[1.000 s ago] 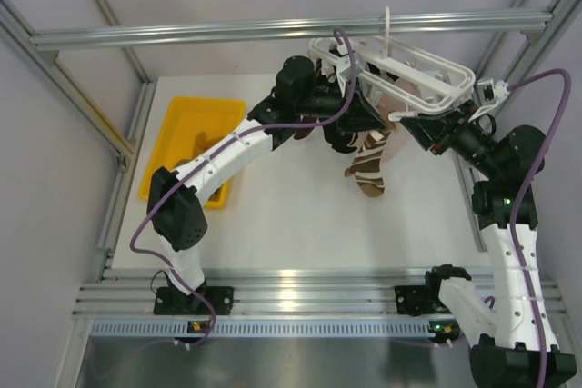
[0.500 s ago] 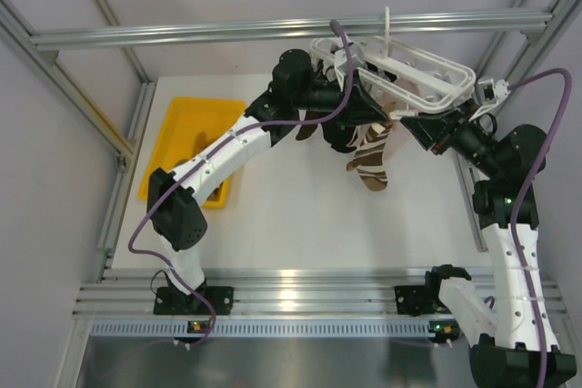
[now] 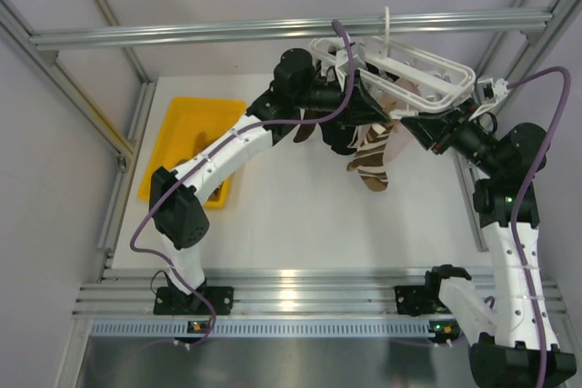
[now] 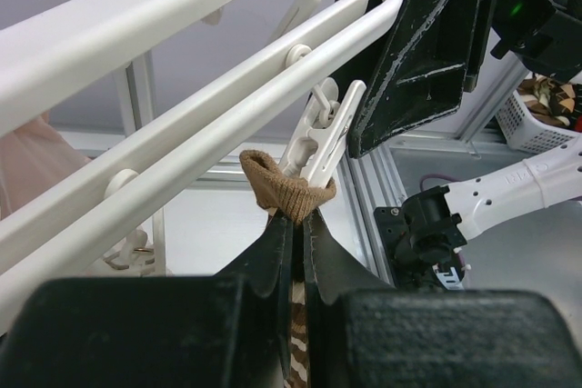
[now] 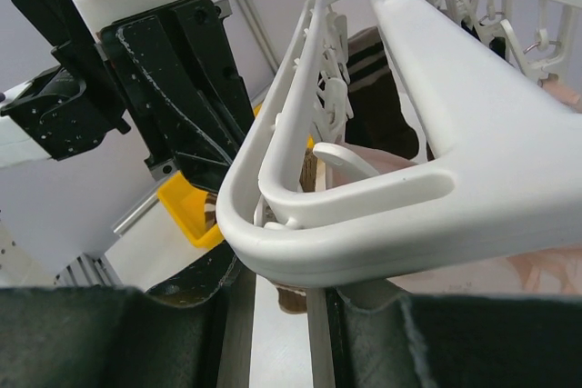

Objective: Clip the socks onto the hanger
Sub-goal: Clamp the sock onto the hanger.

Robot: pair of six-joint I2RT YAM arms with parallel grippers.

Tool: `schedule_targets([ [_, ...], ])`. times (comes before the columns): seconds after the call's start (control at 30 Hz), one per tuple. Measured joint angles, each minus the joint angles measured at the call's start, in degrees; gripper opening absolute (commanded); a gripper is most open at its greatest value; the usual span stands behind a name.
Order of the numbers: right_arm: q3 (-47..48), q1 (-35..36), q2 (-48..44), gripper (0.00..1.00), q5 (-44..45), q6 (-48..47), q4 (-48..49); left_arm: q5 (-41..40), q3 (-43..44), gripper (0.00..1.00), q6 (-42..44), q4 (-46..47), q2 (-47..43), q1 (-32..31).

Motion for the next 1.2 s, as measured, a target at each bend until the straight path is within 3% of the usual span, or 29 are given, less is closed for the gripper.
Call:
schedule_targets([
  [0.27,1.14,0.0,0.46,0.01,-0.37,-0.61,-1.01,0.04,0.59,0.0,0.02,0.0,0.04,-0.11],
  [0.37,1.14,-0.02,0.48,0.19,-0.37,-0.59,-1.03,0.07,0.85,0.0,0.0,0.0,0.2,-0.13],
  [0.4,1.14,0.0,0.48,0.29,-0.35,-0.59,-1.03,0.04,0.85,0.0,0.02,0.0,0.26,-0.13],
  [0.53,1.14,0.0,0.55,0.45,-0.5,-0.46,-1.88,0.07,0.96,0.0,0.0,0.35,0.39,-0.31],
  [0.63,1.14,-0.02,0.63,0.51,-0.57,-0.39,-2.73,0.24,0.98,0.0,0.0,0.72,0.39,-0.85],
  [1.07,1.16,-0.28,-0.44,0.58,-0.61,0.07,-4.33,0.22,0.98,0.0,0.0,1.4,0.39,-1.46],
  [1.2,2.32,-0.57,-1.36,0.65,-0.61,0.0,-7.28,-0.11,0.83,0.0,0.15,1.36,0.39,-1.49],
])
